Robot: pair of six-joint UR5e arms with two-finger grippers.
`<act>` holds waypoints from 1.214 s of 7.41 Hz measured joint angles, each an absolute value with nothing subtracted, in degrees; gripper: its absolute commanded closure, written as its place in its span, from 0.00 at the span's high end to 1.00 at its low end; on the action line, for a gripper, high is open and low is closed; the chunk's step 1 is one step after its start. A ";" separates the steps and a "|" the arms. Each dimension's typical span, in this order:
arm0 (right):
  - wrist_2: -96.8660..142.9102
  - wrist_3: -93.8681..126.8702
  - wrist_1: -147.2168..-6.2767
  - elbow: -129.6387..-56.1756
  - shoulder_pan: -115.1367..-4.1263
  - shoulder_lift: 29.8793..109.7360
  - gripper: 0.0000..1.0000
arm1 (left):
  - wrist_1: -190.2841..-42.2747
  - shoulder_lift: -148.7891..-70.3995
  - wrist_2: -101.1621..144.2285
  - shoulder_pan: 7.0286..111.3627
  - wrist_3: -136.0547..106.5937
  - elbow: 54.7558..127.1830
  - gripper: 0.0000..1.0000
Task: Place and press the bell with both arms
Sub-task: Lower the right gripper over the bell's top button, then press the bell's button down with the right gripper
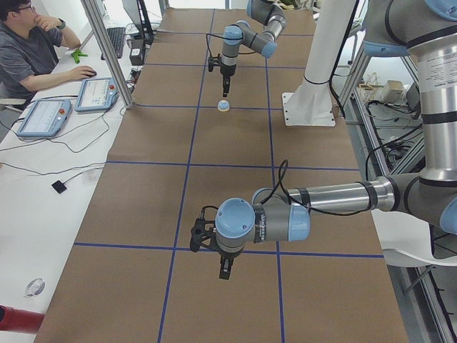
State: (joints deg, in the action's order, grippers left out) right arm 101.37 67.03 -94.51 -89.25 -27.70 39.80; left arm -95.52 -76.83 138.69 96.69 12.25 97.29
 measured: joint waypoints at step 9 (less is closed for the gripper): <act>101.82 67.38 -93.41 -81.73 -27.95 37.70 0.00 | -95.56 -76.90 138.65 96.68 12.39 97.37 1.00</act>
State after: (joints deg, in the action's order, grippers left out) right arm 101.82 67.38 -93.41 -81.73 -27.95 37.70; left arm -95.56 -76.90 138.65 96.68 12.39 97.37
